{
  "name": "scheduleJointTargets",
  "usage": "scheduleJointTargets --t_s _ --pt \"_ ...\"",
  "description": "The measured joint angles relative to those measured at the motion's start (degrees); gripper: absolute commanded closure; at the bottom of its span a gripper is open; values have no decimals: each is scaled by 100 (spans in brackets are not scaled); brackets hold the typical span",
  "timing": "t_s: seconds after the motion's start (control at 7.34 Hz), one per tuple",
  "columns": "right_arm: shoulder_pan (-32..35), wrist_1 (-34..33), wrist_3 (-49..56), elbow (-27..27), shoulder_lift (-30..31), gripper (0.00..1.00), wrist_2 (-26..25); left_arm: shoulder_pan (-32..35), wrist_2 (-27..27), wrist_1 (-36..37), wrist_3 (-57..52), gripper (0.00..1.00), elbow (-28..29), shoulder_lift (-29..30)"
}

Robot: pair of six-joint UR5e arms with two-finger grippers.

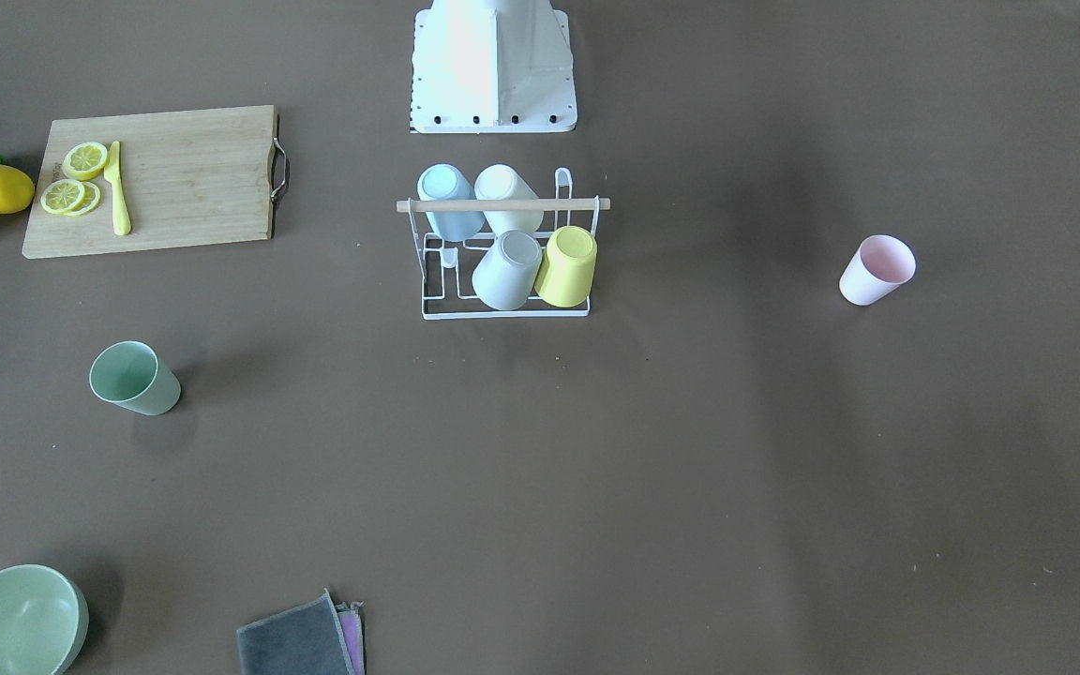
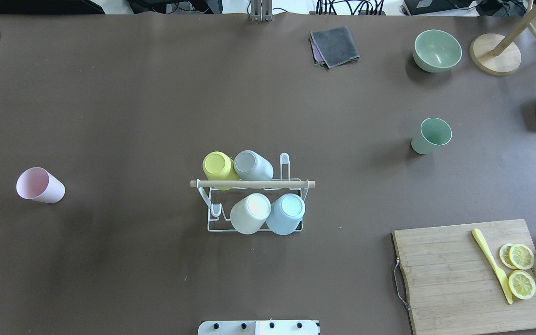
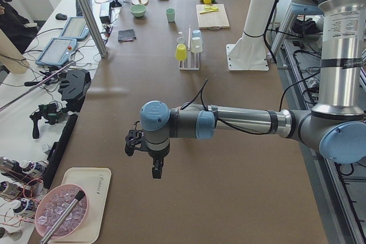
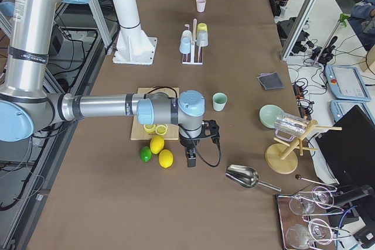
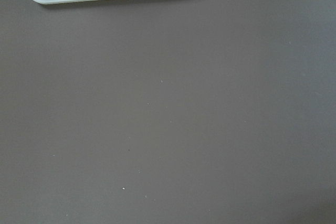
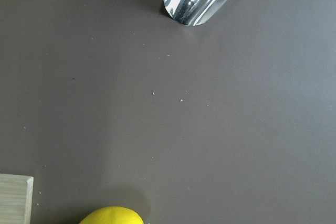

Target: Place cup on cup holder

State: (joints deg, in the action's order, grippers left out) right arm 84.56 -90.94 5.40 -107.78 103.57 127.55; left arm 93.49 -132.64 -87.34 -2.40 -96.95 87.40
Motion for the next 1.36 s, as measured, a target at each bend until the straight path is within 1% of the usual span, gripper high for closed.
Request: scheduleJointTargets --t_s 0.41,0.68,1.36 --pt "-34 41 72 -163 118 0 174 6 25 -49 -14 2 -63 -12" --pt "-36 56 195 -207 133 0 198 4 83 -61 -11 2 -59 -38" --pt "-108 -1 290 -250 29 0 260 -6 462 -130 -23 2 -63 14"
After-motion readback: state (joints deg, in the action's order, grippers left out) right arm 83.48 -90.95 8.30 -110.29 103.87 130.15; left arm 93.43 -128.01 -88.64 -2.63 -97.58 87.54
